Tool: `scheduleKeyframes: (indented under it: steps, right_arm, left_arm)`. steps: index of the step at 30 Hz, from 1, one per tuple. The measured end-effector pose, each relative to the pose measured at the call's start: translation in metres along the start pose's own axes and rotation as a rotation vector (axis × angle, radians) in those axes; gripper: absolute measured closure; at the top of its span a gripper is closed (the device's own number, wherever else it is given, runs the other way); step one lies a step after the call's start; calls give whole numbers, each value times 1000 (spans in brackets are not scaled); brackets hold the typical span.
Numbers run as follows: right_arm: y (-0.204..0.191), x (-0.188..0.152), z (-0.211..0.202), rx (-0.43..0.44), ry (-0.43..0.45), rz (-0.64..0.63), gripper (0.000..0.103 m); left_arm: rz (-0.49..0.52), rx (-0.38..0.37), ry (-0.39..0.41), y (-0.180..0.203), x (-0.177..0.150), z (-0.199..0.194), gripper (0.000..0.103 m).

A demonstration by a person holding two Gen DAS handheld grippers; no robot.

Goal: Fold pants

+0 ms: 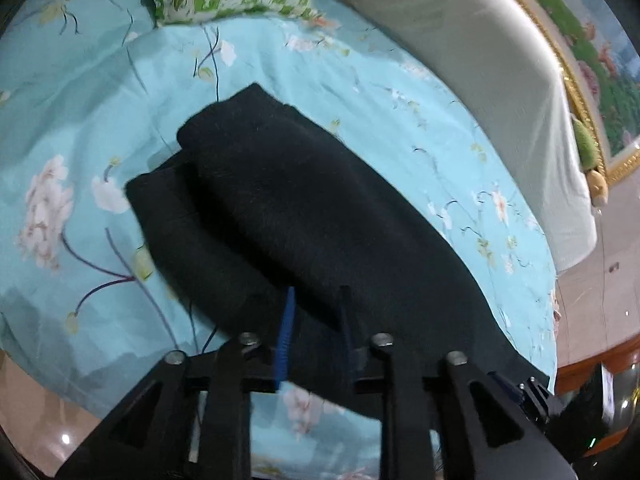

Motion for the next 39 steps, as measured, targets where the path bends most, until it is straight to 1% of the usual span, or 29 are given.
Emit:
scheduleKeyframes:
  steps: [1, 3, 6, 8, 9, 10, 11, 12, 13, 14, 16, 18, 20, 22, 24, 28, 30, 33, 36, 38, 39]
  right_arm:
    - [0, 0, 2, -20, 12, -14, 40]
    - [-1, -1, 7, -43, 18, -42, 40]
    - [5, -6, 23, -111, -15, -67, 40]
    - [8, -6, 35, -139, -30, -89, 41]
    - [10, -7, 39, -156, -30, -102, 42]
    - [11, -5, 43, -173, -19, -117, 50]
    - [12, -3, 44, -180, -10, -116, 61]
    - [13, 0, 43, -176, -5, -104, 68]
    - [15, 5, 40, -157, 6, -76, 86]
    - [17, 9, 35, -137, 17, -53, 96]
    - [19, 19, 19, -87, 53, 0, 96]
    - [19, 24, 1, -54, 77, 21, 96]
    - [14, 25, -14, -22, 90, 22, 96]
    - [7, 20, -23, 10, 81, 11, 96]
    - [1, 11, -22, 23, 60, -4, 96]
    - [-8, -15, 6, 24, -17, -32, 97]
    - [-11, -19, 18, 18, -40, -42, 97]
    - [-9, -27, 31, 10, -72, -48, 96]
    - [-6, -27, 32, 37, -75, -18, 90]
    - [-8, -26, 29, 60, -91, -3, 77]
    - [-9, -26, 24, 75, -95, 7, 73]
  left_arm:
    - [-20, 8, -7, -2, 2, 5, 66]
    - [-46, 12, -8, -3, 6, 11, 64]
    - [-82, 10, -2, -4, 13, 21, 62]
    - [-110, 11, 3, -6, 19, 29, 65]
    - [-120, 11, 9, -6, 21, 31, 75]
    - [-127, 10, 17, -7, 23, 34, 90]
    - [-130, 2, 18, -6, 25, 35, 91]
    - [-130, -8, 24, -5, 26, 33, 97]
    - [-125, -19, 38, -3, 27, 30, 99]
    - [-112, -37, 54, 1, 28, 22, 99]
    - [-79, -64, 81, 10, 28, 4, 99]
    - [-23, -91, 128, 23, 26, -23, 99]
    - [25, -92, 159, 31, 22, -43, 99]
    - [49, -88, 168, 33, 16, -51, 99]
    - [61, -73, 162, 28, 9, -48, 99]
    - [32, -35, 101, 4, -10, -25, 99]
    - [24, -25, 75, -7, -18, -13, 99]
    - [30, -15, 66, -19, -25, -3, 97]
    - [48, 4, 74, -19, -26, -7, 90]
    - [67, 22, 64, -17, -28, -15, 78]
    - [78, 40, 67, -18, -28, -21, 61]
Point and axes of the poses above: each gripper's, at about its wrist camera, not at the fingertips, and z roughly the way its jaws point, y to its right, x to its top, the point moved 10 cm from there along z, roughly the way its jaws point, and after that the axes turned 9 degrees about z, right-handed, at the moved point
